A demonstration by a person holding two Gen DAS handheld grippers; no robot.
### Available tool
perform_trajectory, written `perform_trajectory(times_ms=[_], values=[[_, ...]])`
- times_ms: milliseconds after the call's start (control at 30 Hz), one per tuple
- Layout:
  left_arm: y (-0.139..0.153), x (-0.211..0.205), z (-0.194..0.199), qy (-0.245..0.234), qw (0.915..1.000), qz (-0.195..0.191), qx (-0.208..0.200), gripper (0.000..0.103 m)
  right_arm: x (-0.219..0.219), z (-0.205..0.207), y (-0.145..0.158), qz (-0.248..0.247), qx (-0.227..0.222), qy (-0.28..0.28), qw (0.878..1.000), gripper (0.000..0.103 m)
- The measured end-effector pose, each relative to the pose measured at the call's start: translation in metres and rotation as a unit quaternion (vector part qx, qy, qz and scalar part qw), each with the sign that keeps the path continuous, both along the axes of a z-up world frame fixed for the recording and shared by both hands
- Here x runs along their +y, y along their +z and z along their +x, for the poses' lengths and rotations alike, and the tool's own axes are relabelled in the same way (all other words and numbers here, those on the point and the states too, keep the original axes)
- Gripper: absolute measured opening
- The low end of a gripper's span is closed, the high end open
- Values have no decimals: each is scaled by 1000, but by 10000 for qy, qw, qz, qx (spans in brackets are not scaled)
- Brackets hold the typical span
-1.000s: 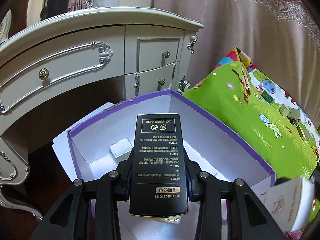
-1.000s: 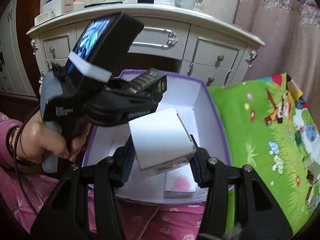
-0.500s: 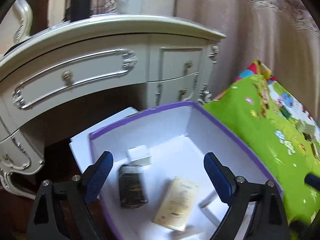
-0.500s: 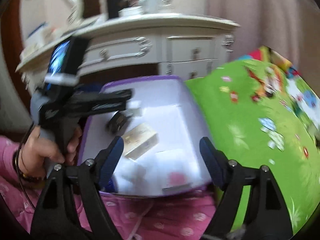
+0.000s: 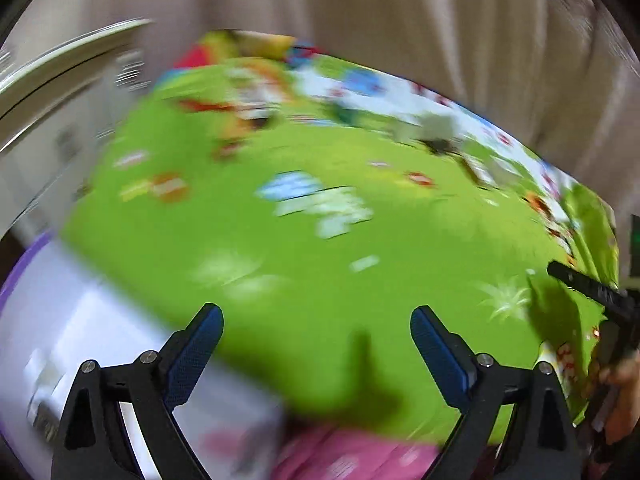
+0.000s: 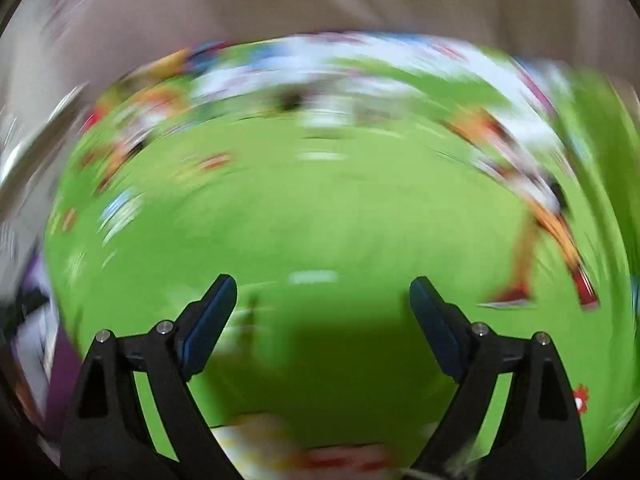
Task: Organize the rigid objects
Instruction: 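Move both open tools back over the mat while the right grasps a white box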
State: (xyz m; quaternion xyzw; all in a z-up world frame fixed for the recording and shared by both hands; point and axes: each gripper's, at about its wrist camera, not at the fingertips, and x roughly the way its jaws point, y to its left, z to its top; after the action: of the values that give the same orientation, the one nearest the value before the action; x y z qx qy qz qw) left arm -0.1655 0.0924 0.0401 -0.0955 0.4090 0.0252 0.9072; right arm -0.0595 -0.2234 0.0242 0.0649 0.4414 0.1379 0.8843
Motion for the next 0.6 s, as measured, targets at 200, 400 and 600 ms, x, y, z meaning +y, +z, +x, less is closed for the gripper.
perform_trajectory(times_ms=[200, 400, 600], values=[[-16, -73, 111, -786, 9954, 547, -10, 96, -123, 70, -10, 905, 397, -2244, 9695, 90], [-31, -84, 152, -990, 9939, 415, 266, 103, -145, 152, -10, 1173, 586, -3280, 9355, 91], [-34, -87, 147, -1045, 9930, 487, 273, 103, -150, 208, -10, 935, 839, -4104, 9032, 95]])
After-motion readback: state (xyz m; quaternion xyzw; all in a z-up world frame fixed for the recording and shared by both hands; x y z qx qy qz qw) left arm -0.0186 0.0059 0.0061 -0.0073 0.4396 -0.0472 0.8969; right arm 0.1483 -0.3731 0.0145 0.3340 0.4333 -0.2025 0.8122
